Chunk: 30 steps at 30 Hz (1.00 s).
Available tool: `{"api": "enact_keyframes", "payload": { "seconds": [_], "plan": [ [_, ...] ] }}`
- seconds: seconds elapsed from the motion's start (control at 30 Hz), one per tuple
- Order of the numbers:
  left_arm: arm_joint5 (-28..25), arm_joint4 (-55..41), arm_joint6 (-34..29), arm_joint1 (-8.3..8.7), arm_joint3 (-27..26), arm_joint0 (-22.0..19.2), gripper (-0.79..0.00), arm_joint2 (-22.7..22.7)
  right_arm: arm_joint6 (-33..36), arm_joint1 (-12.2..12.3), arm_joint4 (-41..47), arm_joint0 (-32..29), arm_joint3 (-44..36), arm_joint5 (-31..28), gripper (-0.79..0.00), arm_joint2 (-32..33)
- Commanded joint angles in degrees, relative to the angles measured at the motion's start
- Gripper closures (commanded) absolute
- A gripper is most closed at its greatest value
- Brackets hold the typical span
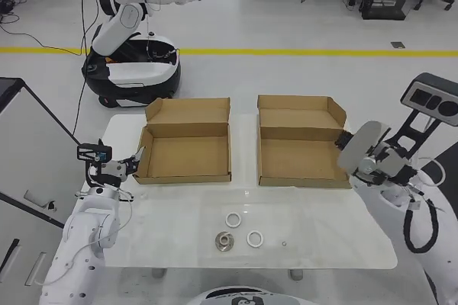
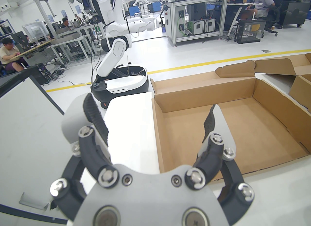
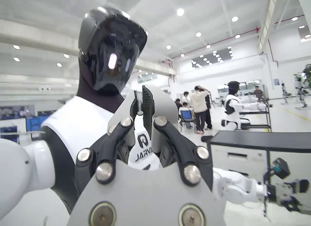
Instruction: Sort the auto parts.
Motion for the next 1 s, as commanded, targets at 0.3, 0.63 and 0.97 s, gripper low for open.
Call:
{"api": "enact_keyframes", "payload": {
  "seconds": [0.3, 0.63, 0.97],
  "plan": [
    [0.0, 0.0, 0.0, 0.00, 0.0, 0.0, -0.785, 0.0, 5.8, -0.9, -2.1, -0.9, 3.2, 2.7, 0.000, 0.7],
    [0.0, 0.0, 0.0, 0.00, 0.0, 0.0, -0.785, 0.0, 5.1, -1.0, -12.6, -2.7, 2.5, 8.5, 0.000, 4.5],
    [0.0, 0.0, 0.0, 0.00, 0.0, 0.0, -0.785, 0.0, 6.3, -2.8, 4.0, -2.6, 0.6, 1.3, 0.000, -0.5]
  ]
}}
